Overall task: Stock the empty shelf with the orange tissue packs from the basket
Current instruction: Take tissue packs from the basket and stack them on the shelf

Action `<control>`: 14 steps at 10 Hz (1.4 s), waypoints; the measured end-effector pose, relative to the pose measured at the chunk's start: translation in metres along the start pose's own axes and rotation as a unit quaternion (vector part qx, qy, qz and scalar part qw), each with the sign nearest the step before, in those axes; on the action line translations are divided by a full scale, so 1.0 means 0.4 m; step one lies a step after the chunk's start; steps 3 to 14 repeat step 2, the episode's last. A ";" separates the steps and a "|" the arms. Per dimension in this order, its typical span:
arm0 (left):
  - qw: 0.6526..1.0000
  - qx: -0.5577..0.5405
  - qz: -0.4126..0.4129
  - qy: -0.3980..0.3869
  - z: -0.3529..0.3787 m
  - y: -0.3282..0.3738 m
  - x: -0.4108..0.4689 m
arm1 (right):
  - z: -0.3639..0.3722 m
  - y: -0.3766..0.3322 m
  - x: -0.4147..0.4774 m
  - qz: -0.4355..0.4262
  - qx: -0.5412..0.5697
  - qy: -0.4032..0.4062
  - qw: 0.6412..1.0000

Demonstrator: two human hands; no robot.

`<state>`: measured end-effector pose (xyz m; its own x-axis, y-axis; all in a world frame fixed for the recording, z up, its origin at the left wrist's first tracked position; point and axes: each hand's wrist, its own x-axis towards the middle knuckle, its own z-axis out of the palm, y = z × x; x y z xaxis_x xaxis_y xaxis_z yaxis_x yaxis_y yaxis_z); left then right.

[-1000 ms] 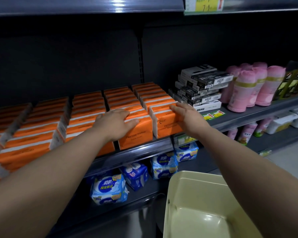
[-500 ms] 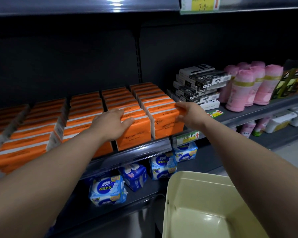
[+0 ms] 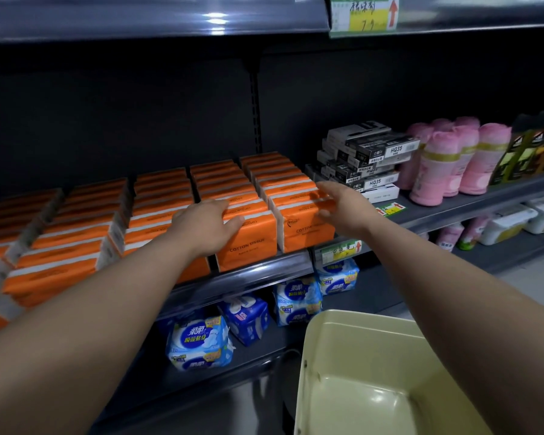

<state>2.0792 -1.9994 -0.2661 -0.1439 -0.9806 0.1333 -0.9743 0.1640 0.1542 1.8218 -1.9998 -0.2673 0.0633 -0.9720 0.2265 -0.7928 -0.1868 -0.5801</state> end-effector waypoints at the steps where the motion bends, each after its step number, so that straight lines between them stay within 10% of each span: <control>1: 1.000 -0.004 -0.012 0.006 -0.019 -0.003 -0.030 | -0.006 -0.021 -0.014 -0.011 -0.018 -0.004 1.000; 14: 1.000 0.000 -0.008 0.010 -0.029 -0.013 -0.076 | -0.013 -0.054 -0.043 -0.034 -0.066 -0.002 0.997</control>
